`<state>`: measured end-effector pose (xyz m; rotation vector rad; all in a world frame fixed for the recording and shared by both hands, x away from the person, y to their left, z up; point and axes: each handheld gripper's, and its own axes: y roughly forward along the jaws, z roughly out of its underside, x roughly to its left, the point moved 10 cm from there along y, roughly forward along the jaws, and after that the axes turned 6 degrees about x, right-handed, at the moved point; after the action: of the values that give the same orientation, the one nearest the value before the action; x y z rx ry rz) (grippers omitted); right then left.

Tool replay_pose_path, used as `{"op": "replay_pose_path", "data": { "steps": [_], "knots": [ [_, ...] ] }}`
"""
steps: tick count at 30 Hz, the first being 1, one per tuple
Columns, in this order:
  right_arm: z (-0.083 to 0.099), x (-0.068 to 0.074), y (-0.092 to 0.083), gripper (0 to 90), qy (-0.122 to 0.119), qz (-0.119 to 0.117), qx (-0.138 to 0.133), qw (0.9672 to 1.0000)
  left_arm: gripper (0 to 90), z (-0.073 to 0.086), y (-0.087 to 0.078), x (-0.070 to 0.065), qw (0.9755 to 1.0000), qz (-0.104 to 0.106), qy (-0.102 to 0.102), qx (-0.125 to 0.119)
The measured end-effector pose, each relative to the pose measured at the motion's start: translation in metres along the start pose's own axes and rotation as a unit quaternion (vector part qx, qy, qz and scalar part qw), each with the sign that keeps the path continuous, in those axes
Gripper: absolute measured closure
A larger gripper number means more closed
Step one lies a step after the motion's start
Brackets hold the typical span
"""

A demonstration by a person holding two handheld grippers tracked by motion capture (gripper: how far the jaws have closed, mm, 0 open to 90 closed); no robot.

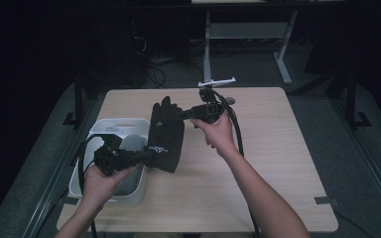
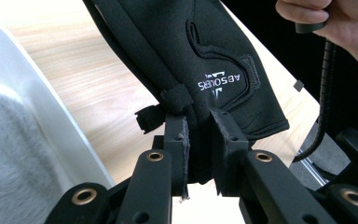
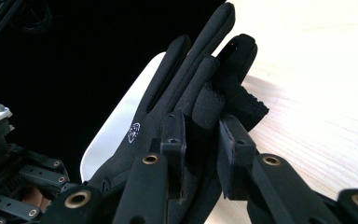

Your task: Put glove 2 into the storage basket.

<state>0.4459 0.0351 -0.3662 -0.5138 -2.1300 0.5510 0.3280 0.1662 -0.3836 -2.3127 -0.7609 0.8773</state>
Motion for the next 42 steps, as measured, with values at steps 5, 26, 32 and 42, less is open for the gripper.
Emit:
{"op": "replay_pose_path", "data": {
  "steps": [5, 26, 32, 42],
  "knots": [
    [-0.005, 0.007, 0.008, 74.0, -0.003, -0.007, 0.0, 1.0, 77.9, 0.001, -0.01, 0.005, 1.0, -0.007, -0.001, -0.004],
    [-0.022, 0.038, 0.047, 73.9, -0.025, -0.019, 0.022, 0.9993, 78.1, 0.015, -0.042, 0.033, 0.9989, -0.028, -0.031, -0.022],
    [-0.023, 0.043, 0.06, 73.9, -0.024, -0.02, 0.028, 0.9991, 78.0, 0.02, -0.051, 0.041, 0.9986, -0.036, -0.034, -0.021],
    [-0.026, 0.057, 0.082, 73.9, -0.034, -0.029, 0.04, 0.9982, 78.0, 0.032, -0.068, 0.056, 0.9973, -0.048, -0.049, -0.025]
  ]
}}
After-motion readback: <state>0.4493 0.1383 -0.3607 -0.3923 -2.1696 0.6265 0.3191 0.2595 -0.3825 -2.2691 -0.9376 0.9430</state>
